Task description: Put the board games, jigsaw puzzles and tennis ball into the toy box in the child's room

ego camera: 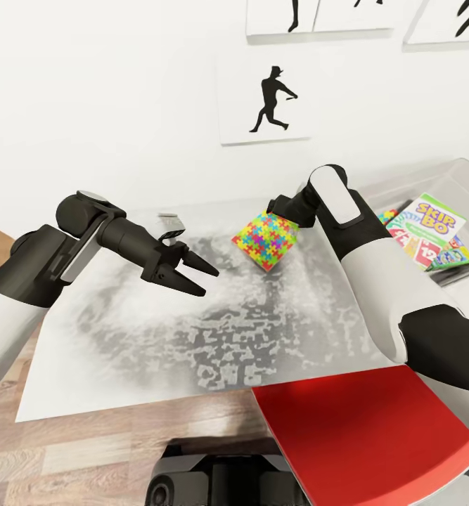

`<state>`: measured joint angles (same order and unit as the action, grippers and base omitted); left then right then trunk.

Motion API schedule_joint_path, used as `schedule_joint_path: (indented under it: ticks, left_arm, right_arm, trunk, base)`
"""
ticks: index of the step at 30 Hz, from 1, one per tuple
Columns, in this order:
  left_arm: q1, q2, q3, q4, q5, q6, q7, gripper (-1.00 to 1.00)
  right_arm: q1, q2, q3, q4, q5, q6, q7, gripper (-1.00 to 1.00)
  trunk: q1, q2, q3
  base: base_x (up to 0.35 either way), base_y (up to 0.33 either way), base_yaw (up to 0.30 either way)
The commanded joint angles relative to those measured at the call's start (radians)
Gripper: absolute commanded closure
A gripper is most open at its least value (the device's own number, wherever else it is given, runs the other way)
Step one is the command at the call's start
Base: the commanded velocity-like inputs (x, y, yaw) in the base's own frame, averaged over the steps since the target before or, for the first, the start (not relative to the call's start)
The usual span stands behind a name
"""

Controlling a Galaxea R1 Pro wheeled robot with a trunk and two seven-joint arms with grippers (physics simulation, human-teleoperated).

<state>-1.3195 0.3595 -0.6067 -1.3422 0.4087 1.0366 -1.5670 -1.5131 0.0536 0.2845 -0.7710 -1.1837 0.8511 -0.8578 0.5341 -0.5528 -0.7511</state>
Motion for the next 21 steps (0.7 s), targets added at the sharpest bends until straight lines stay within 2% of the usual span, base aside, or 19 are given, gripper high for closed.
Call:
schedule_joint_path:
  ticks: [1, 12, 21]
  left_arm:
    - [-0.001, 0.001, -0.002, 0.0, 0.001, 0.011, -0.004, -1.0]
    - [-0.001, 0.001, -0.002, 0.0, 0.0, 0.011, -0.004, -1.0]
    - [-0.001, 0.001, -0.002, 0.0, -0.001, 0.011, -0.004, -1.0]
  right_arm:
    - [-0.001, 0.0, 0.002, -0.001, -0.01, 0.0, -0.01, -1.0]
    - [-0.001, 0.0, 0.002, -0.01, -0.01, 0.0, -0.01, -1.0]
    - [-0.004, 0.001, 0.001, -0.083, -0.01, 0.008, -0.014, -1.0]
  trunk:
    - [0.0, -0.001, -0.003]
    - [0.0, -0.001, -0.021]
    - [0.0, -0.001, -0.036]
  base:
    - [0.0, 0.0, 0.0]
    - [0.0, 0.0, 0.0]
    - [0.0, 0.0, 0.0]
